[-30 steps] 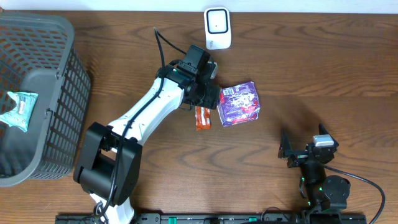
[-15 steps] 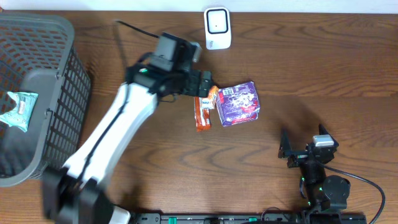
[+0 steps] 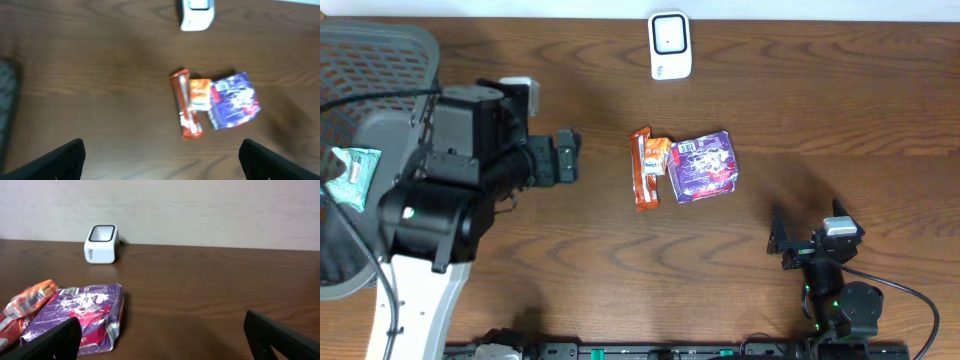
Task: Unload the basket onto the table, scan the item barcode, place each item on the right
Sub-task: 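Return the left gripper into the basket toward the green wipes pack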
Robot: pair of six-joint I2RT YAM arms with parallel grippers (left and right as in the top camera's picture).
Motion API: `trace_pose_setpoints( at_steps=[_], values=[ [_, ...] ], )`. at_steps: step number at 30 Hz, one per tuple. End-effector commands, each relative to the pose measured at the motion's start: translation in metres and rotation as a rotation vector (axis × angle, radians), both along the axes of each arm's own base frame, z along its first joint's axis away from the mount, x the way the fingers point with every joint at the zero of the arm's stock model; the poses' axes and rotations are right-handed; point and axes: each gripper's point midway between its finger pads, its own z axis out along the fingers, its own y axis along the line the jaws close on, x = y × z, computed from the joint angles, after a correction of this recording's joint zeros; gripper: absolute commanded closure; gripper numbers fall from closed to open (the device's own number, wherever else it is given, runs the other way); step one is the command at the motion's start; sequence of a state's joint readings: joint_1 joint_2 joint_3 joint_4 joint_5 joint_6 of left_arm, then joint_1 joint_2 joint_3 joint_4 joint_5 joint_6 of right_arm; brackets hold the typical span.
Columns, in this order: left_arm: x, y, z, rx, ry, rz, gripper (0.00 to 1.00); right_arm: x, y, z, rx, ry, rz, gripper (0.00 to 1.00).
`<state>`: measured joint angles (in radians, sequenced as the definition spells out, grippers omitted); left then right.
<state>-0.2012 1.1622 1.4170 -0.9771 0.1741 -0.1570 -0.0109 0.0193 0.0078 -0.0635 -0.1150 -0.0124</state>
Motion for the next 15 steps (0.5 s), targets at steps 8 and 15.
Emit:
trace_pose_setpoints(
  at_steps=[8,15],
  values=[
    [-0.014,0.037,-0.01,0.064,0.077,0.152,0.02,0.0,-0.004,-0.002,-0.012,0.004,-0.016,0.01],
    [-0.017,0.055,-0.014,0.065,0.106,0.22,0.02,0.0,-0.004,-0.002,-0.012,0.004,-0.016,0.01]
  ],
)
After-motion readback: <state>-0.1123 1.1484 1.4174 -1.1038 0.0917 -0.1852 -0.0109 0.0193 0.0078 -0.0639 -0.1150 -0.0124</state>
